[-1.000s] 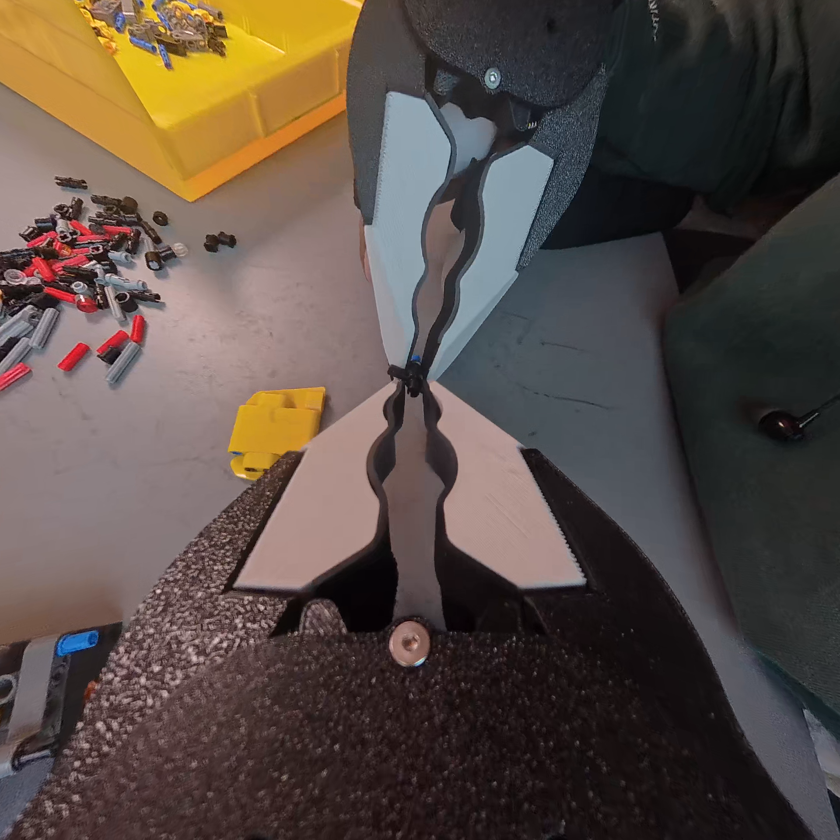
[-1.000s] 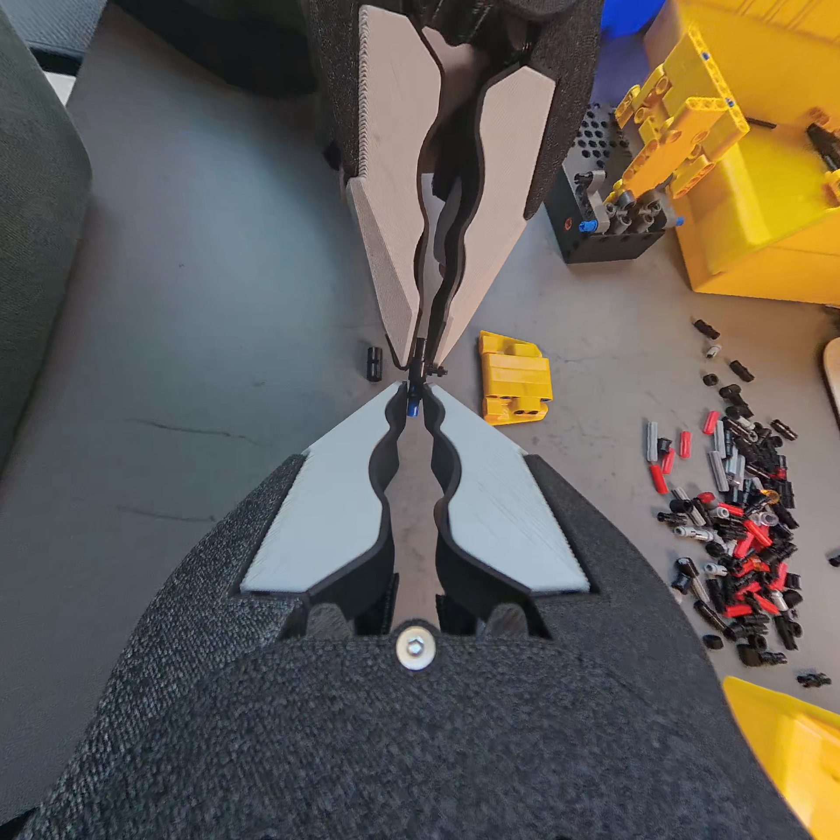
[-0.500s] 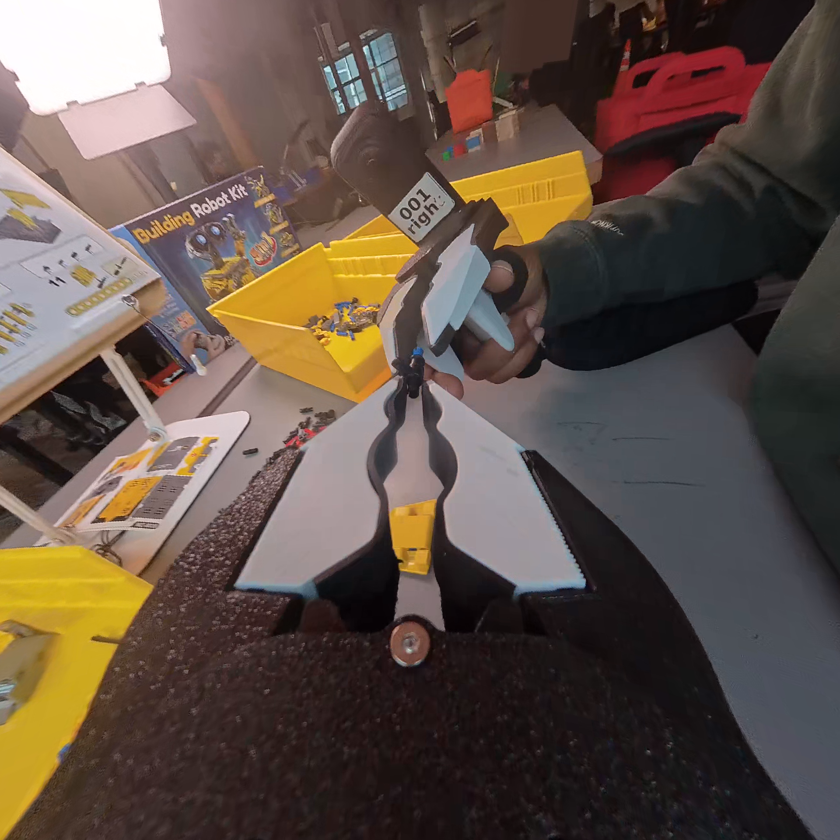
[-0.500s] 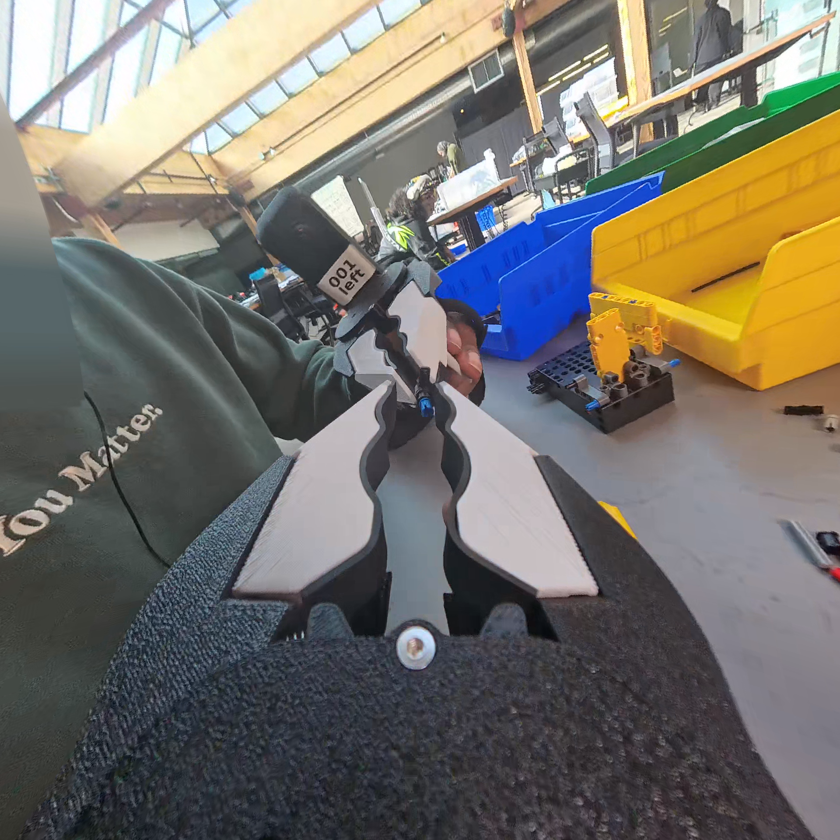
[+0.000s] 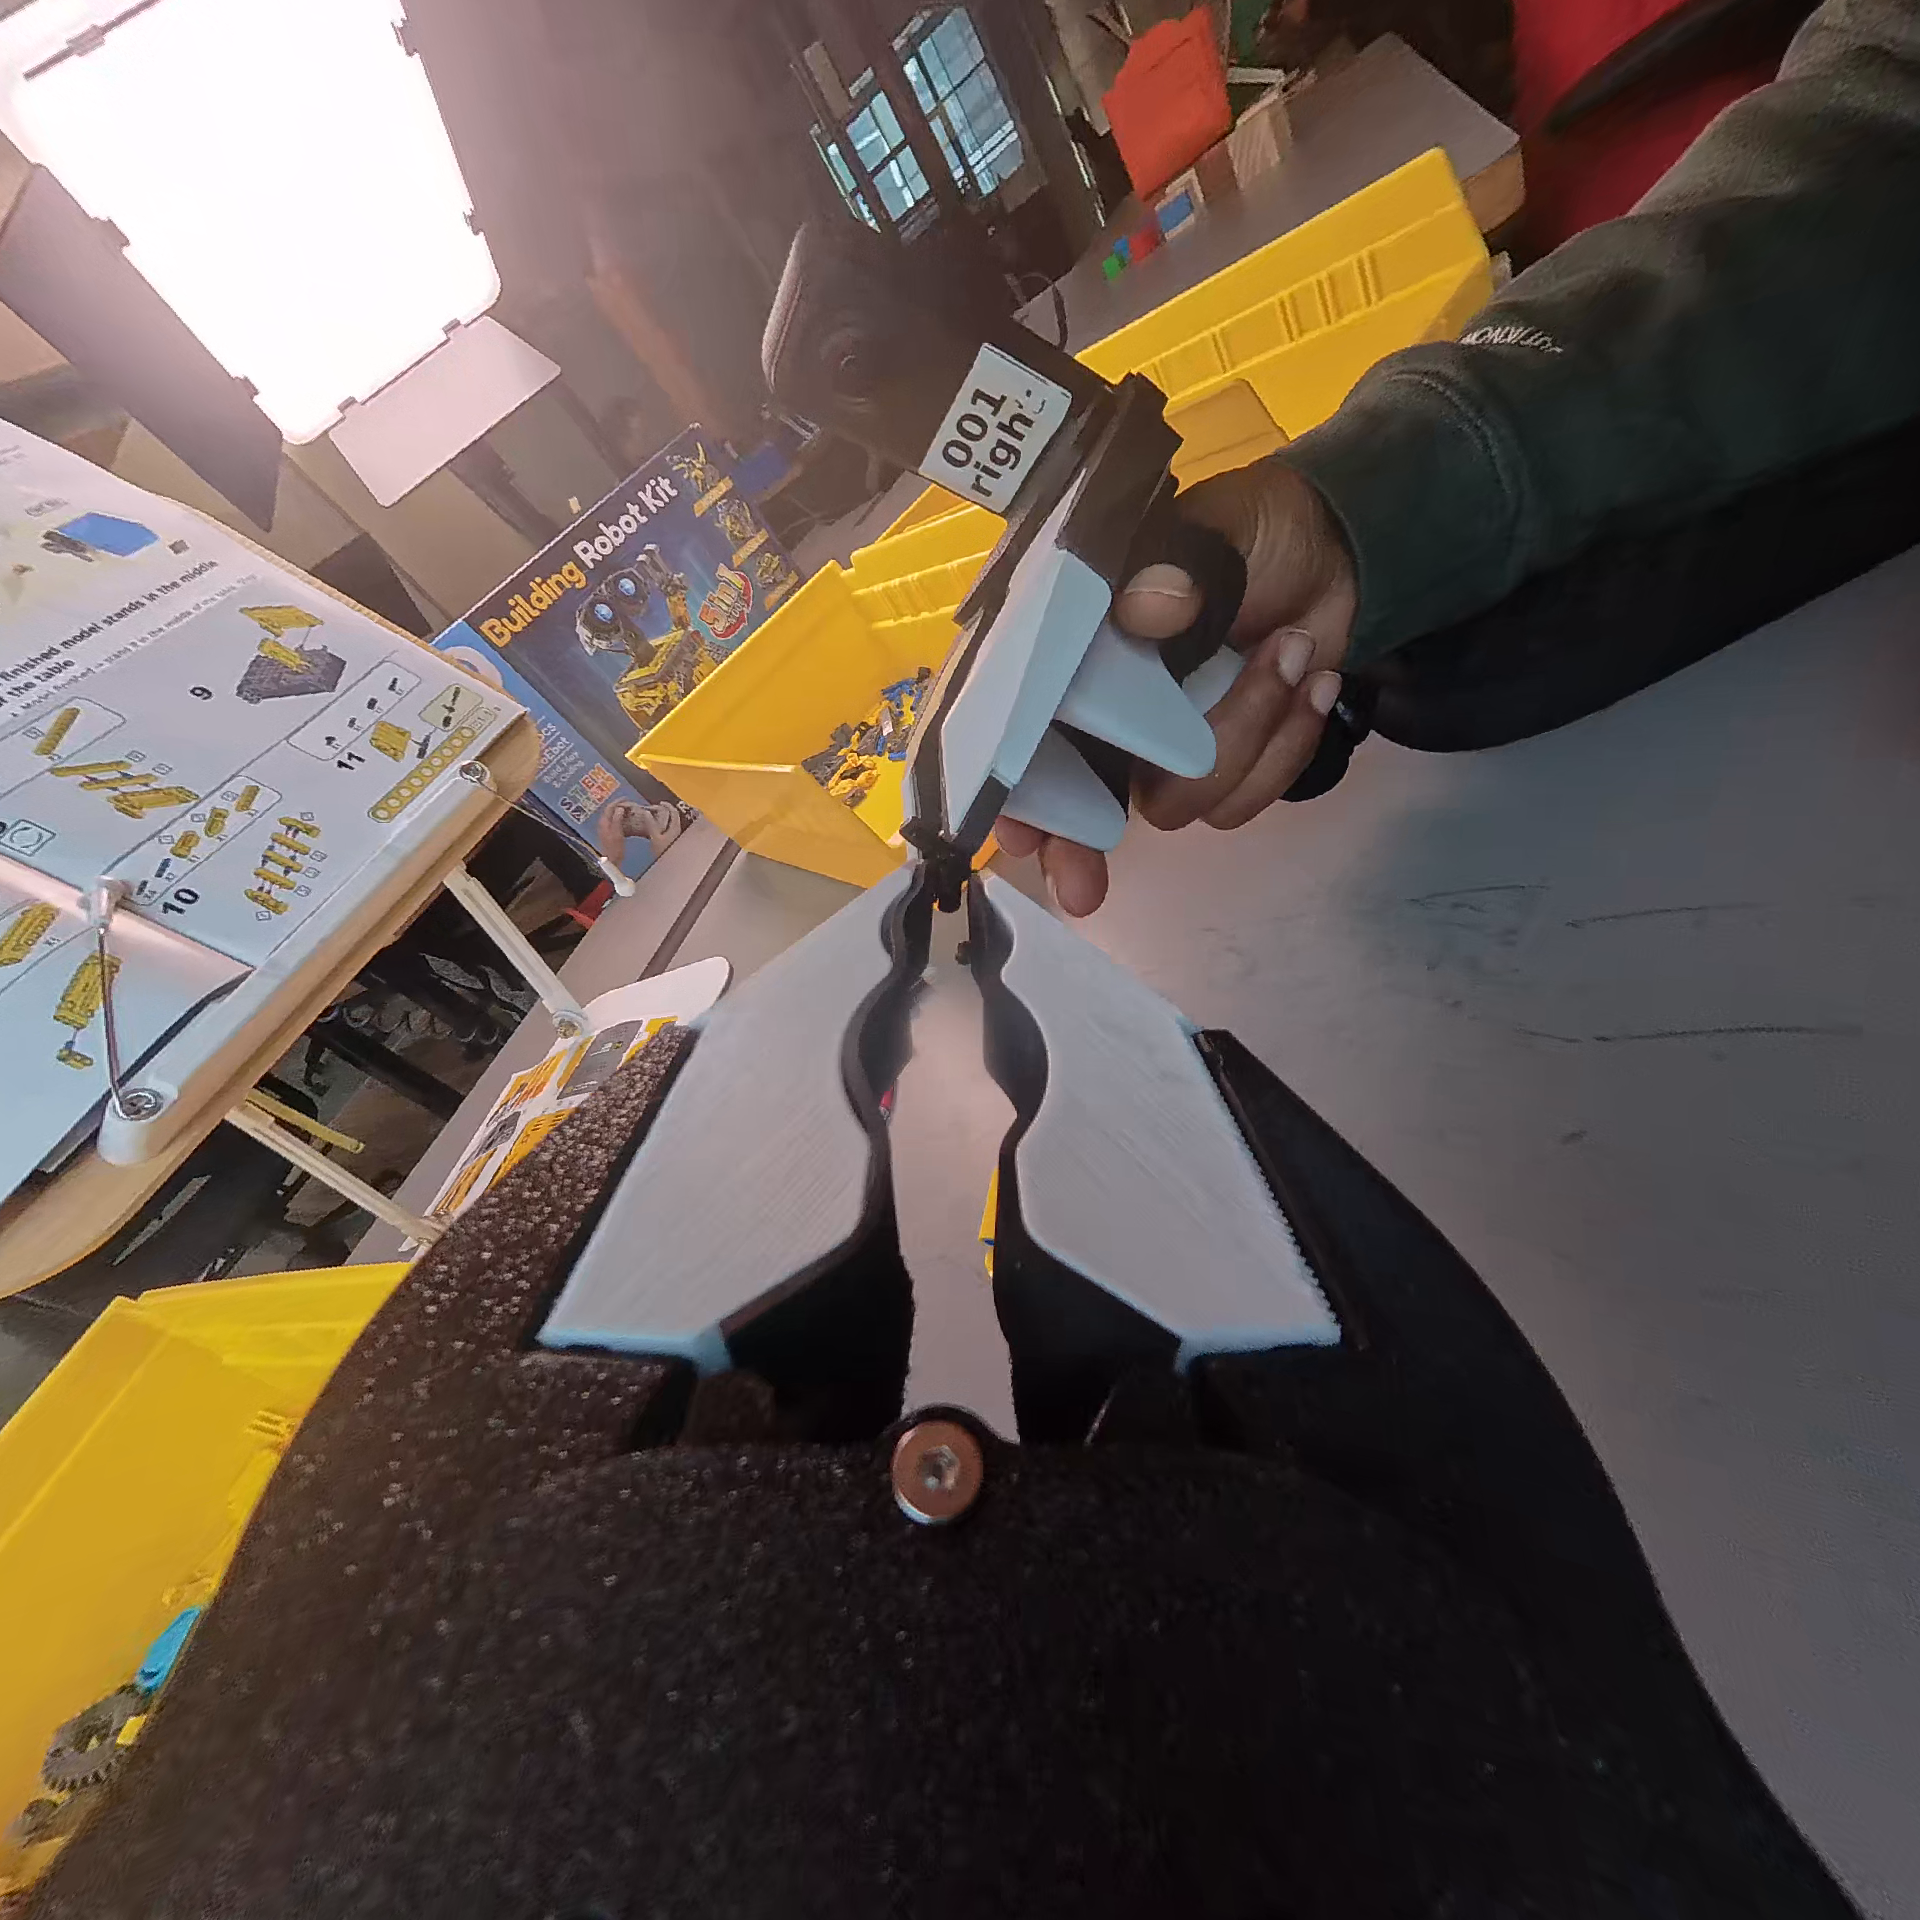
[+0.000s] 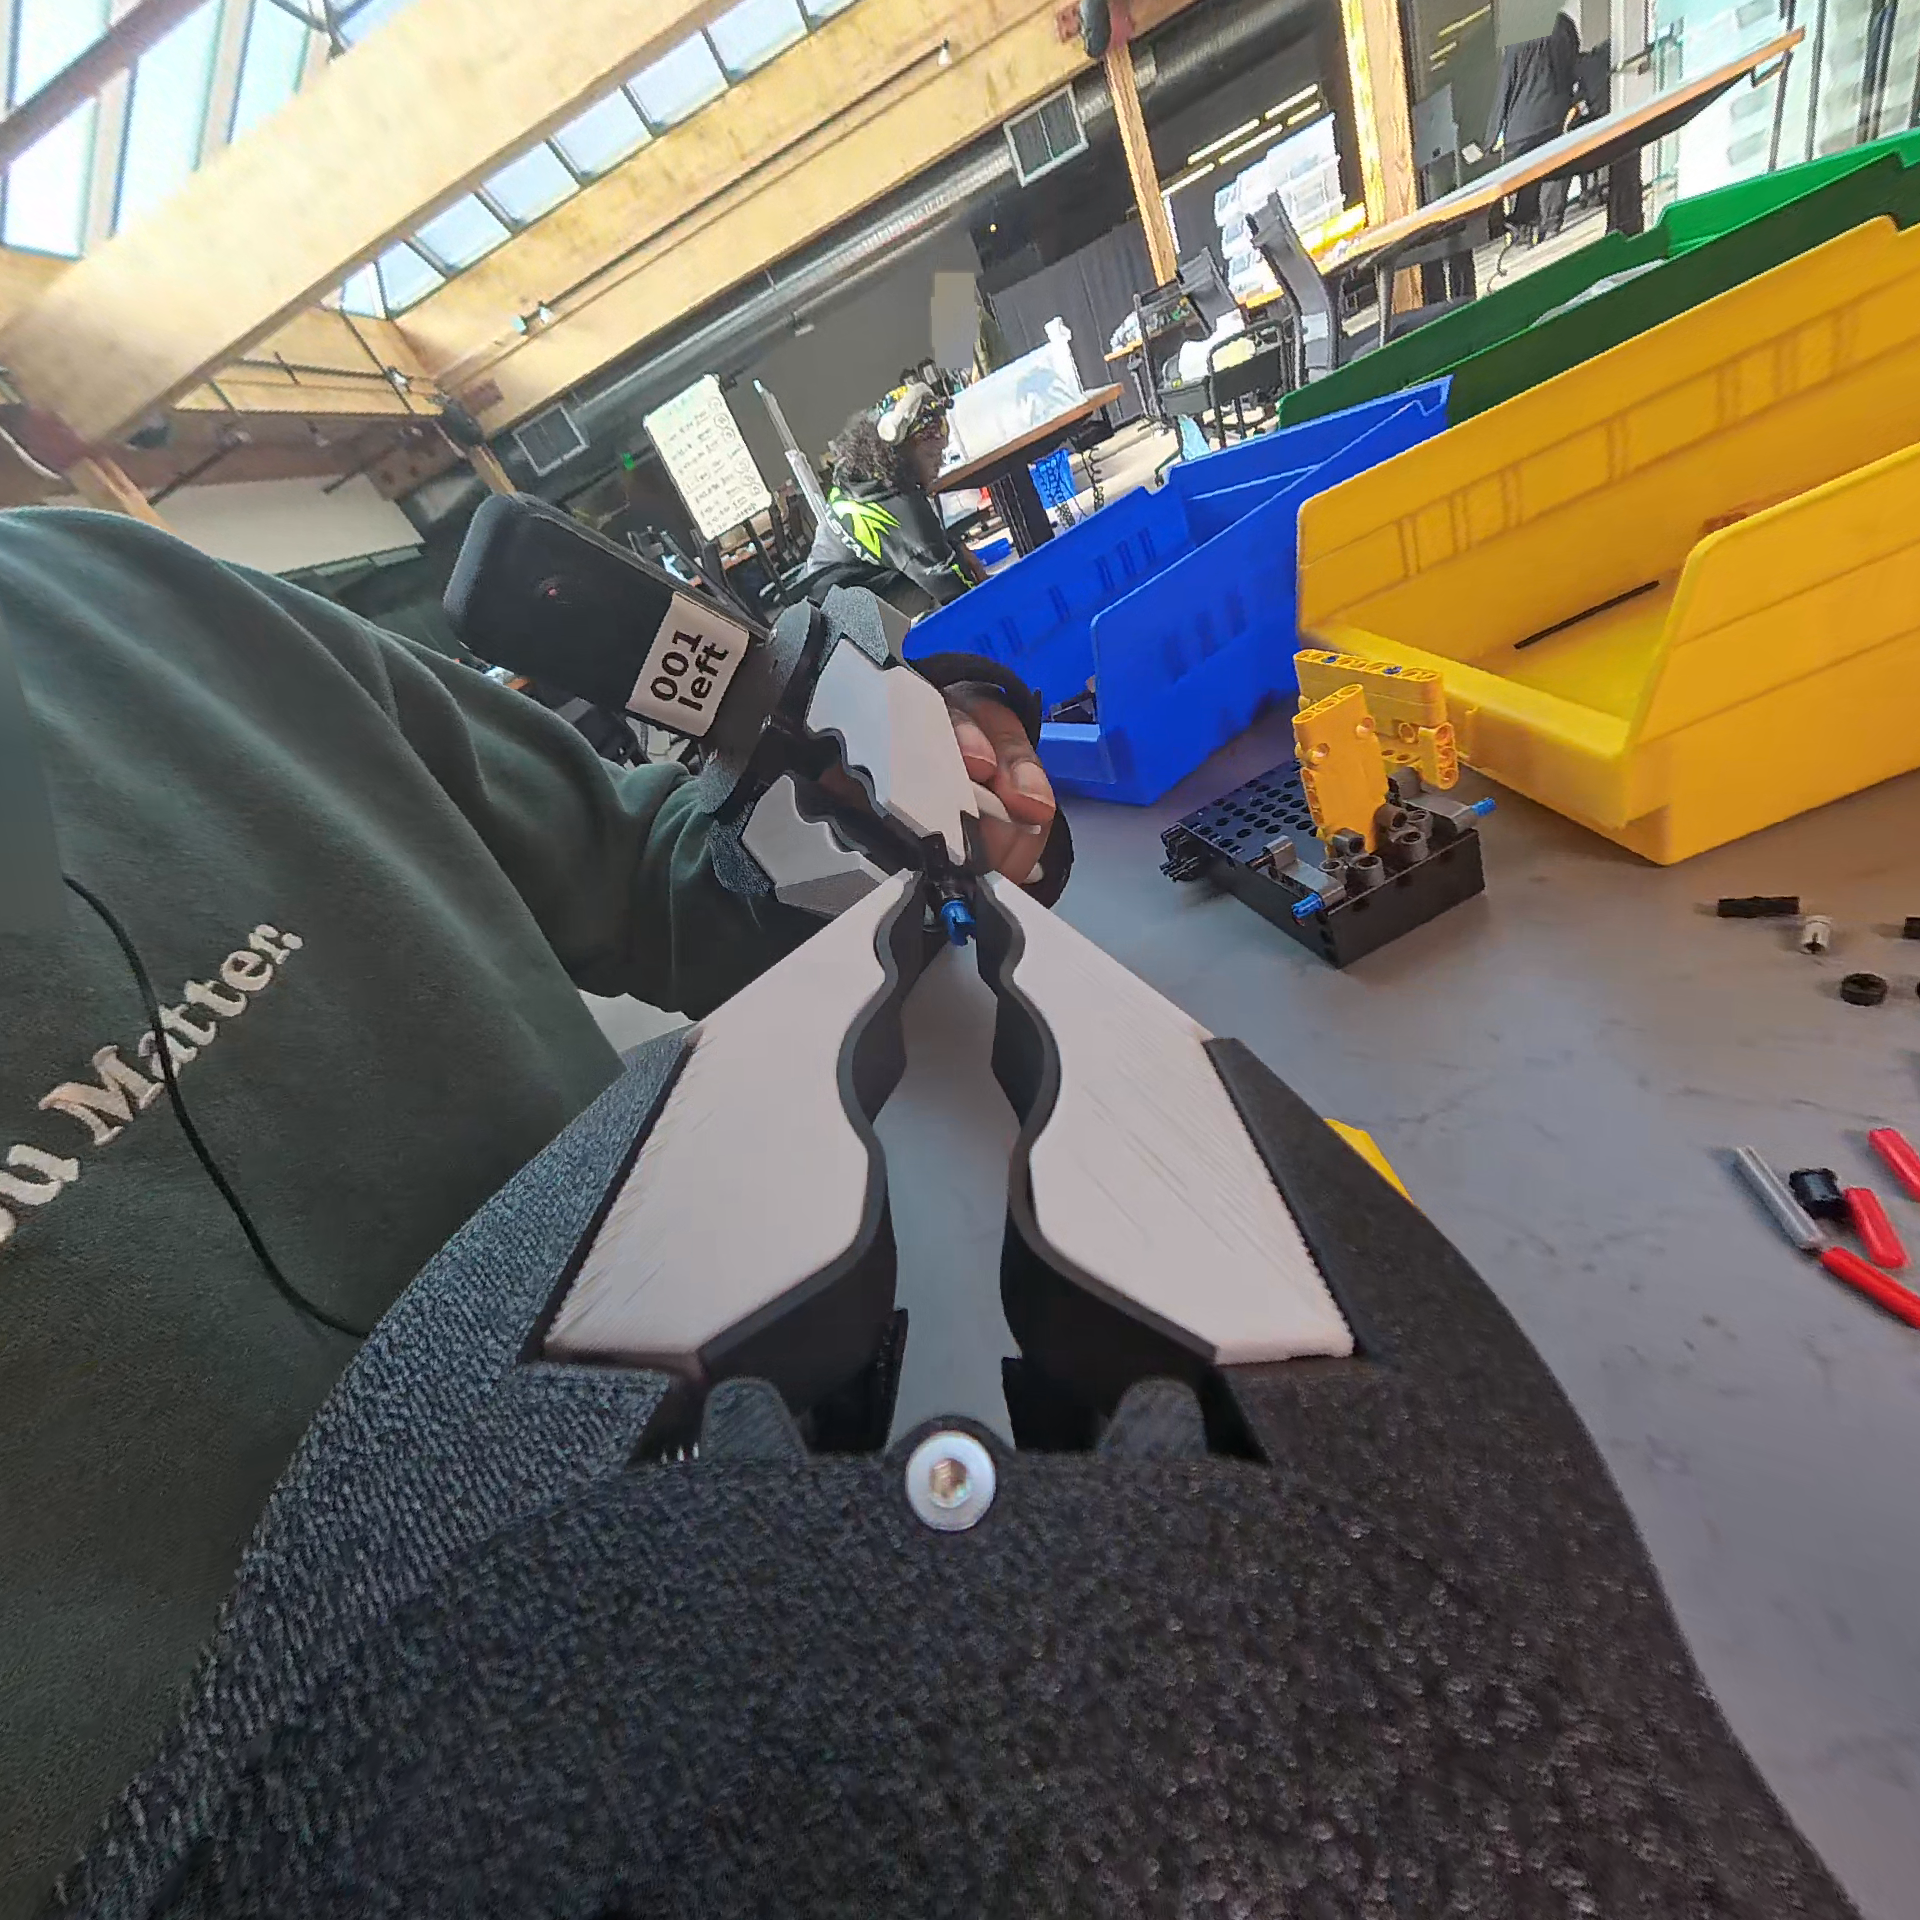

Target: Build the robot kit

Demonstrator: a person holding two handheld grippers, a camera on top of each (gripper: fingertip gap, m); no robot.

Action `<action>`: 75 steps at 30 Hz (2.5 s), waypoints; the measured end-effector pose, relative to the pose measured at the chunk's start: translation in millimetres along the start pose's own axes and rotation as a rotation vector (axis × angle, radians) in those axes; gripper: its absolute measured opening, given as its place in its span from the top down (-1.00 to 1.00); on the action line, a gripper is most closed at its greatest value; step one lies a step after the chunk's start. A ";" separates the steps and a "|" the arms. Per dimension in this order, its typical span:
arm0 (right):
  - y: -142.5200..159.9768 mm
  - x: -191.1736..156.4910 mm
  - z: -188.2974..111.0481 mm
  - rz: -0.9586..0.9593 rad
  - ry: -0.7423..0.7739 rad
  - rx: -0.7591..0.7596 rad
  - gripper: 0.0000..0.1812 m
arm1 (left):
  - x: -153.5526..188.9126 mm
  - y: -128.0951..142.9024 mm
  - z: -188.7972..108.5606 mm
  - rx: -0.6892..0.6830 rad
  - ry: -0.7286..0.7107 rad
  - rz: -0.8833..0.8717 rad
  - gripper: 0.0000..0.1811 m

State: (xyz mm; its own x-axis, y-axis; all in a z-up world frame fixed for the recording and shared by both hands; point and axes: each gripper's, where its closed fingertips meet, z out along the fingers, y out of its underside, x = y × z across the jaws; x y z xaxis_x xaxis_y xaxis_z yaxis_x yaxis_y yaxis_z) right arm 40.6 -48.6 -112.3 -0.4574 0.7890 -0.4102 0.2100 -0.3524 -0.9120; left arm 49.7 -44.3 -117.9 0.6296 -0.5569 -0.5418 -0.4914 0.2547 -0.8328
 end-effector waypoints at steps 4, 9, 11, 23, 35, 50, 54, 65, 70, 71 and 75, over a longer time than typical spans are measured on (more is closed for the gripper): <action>0.4 0.3 -0.1 0.005 -0.001 -0.003 0.91 | 0.4 0.5 0.4 -0.002 -0.008 0.017 0.95; 3.2 6.3 -0.8 -0.046 0.044 -0.035 0.94 | 0.1 7.9 3.1 -0.029 -0.001 -0.048 0.94; -3.2 5.3 -3.0 -0.064 0.047 -0.005 0.93 | -1.0 14.2 3.0 -0.038 0.047 -0.179 0.91; -7.4 38.2 -31.5 -0.202 0.205 -0.033 0.93 | 84.2 77.2 -5.9 -0.471 0.591 -0.535 0.75; 3.7 22.8 -24.3 -0.250 0.122 -0.095 0.93 | 63.7 67.4 5.6 -0.366 0.484 -0.503 0.93; 39.5 9.4 -10.4 -0.297 0.027 -0.244 0.93 | 32.6 31.8 -4.3 -0.138 0.485 -0.681 0.93; 42.2 10.8 -10.2 -0.315 0.039 -0.263 0.93 | 34.8 34.3 -3.7 -0.158 0.490 -0.682 0.93; 34.2 5.5 -11.0 -0.268 0.004 -0.216 0.93 | 33.9 27.8 -0.5 -0.116 0.485 -0.731 0.94; 24.1 2.2 -12.4 -0.224 -0.018 -0.159 0.94 | 27.2 17.8 -0.6 -0.042 0.475 -0.783 0.94; 19.6 0.7 -12.9 -0.197 -0.033 -0.128 0.94 | 24.8 13.8 -1.1 -0.019 0.472 -0.794 0.94; 6.6 -3.1 -9.7 -0.117 -0.066 -0.023 0.94 | 19.0 5.9 -2.8 0.037 0.468 -0.830 0.94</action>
State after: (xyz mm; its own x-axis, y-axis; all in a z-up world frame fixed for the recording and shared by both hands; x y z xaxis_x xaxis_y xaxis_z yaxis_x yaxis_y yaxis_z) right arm 51.8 -48.5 -117.0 -0.5359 0.7887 -0.3012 0.1712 -0.2478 -0.9536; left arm 57.0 -55.6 -132.8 0.4603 -0.8292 0.3172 0.0277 -0.3437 -0.9387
